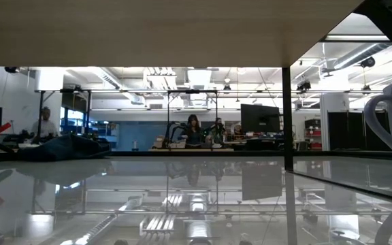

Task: Stack small to large cups/mugs on shelf
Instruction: Adjust the purple cup on the shelf, then adjust the yellow cup on the shelf

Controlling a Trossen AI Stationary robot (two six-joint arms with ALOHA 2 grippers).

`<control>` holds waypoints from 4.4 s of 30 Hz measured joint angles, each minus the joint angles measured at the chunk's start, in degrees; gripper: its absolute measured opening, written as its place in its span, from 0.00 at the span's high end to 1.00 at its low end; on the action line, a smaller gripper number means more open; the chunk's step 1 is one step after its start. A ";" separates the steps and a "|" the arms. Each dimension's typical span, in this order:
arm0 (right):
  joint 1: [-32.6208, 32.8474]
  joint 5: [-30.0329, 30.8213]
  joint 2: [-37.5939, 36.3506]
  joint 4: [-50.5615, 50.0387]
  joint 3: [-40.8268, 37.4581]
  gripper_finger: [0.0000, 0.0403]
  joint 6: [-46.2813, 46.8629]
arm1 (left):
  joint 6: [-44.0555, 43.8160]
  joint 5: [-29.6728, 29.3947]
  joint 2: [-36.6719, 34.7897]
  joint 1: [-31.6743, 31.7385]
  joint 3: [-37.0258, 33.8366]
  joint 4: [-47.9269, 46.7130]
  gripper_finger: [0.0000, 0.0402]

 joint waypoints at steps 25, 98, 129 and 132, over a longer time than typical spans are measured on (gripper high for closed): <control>-0.02 0.02 0.00 0.00 0.00 0.73 -0.52 | 2.43 0.90 -1.28 0.00 -0.72 0.03 1.00; 4.10 -5.68 -1.21 -17.62 0.04 0.77 -9.44 | 2.62 1.03 -9.33 -0.02 -0.28 0.00 0.76; 13.96 -13.62 -1.20 1.58 0.02 0.98 3.62 | 13.92 -16.13 -14.88 0.00 -0.06 0.00 0.76; 14.26 -13.56 -1.20 4.11 0.02 0.98 4.52 | 13.92 -16.13 -15.35 0.00 -0.30 0.00 0.76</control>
